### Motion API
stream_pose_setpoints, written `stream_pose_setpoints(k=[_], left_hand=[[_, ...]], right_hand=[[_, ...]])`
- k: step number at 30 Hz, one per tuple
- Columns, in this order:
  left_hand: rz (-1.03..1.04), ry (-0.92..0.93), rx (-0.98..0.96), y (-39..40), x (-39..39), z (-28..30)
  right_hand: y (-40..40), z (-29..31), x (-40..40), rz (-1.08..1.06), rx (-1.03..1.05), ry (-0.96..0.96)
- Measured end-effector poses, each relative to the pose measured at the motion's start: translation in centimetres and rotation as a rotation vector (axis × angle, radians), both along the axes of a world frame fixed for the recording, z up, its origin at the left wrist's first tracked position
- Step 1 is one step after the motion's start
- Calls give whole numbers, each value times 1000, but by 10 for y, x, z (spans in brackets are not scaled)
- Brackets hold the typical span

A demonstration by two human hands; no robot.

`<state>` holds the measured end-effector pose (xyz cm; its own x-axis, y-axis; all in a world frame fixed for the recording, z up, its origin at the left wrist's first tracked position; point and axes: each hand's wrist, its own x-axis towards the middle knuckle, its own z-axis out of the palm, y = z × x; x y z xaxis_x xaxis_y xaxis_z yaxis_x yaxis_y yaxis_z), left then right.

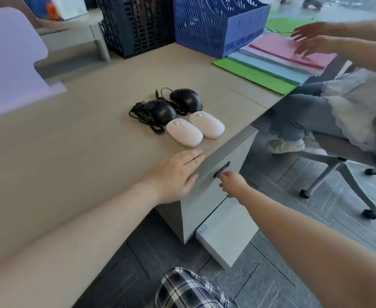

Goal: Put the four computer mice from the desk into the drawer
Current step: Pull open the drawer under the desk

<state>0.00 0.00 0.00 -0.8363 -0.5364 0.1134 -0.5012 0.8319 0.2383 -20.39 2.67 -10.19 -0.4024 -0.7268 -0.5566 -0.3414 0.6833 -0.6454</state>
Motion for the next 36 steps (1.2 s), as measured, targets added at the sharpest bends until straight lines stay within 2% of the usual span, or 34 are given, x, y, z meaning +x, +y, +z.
stream_pose_setpoints(k=[5,9,17,19,22,23,25,27,28,31,36], left_hand=[[45,-19,-96,3,-1,-6],[46,-23,-129,4,0,-7],[50,-14,-100,3,-2,-2],[48,-36,-85,5,-1,-2],[66,-33,-90,6,0,-3],[78,-37,-92,8,-1,-3],[125,-100,-106,15,-5,-3],[192,-186,-122,26,-9,-4],[227,-210,-125,32,-12,-4],[300,-244,-111,46,-17,-4],[343,-278,-126,61,-14,-4]], right_hand=[[0,-8,9,-208,-174,-158],[2,-7,12,-289,-151,-256],[15,-4,-5,-228,-94,-227],[28,-2,-14,-189,-99,-93],[47,6,-21,-44,-329,434],[50,12,-21,47,-427,535],[48,18,-21,288,-504,627],[46,20,-19,515,-421,690],[46,21,-17,563,-373,699],[47,28,-17,552,-245,680],[69,44,-25,577,-129,755]])
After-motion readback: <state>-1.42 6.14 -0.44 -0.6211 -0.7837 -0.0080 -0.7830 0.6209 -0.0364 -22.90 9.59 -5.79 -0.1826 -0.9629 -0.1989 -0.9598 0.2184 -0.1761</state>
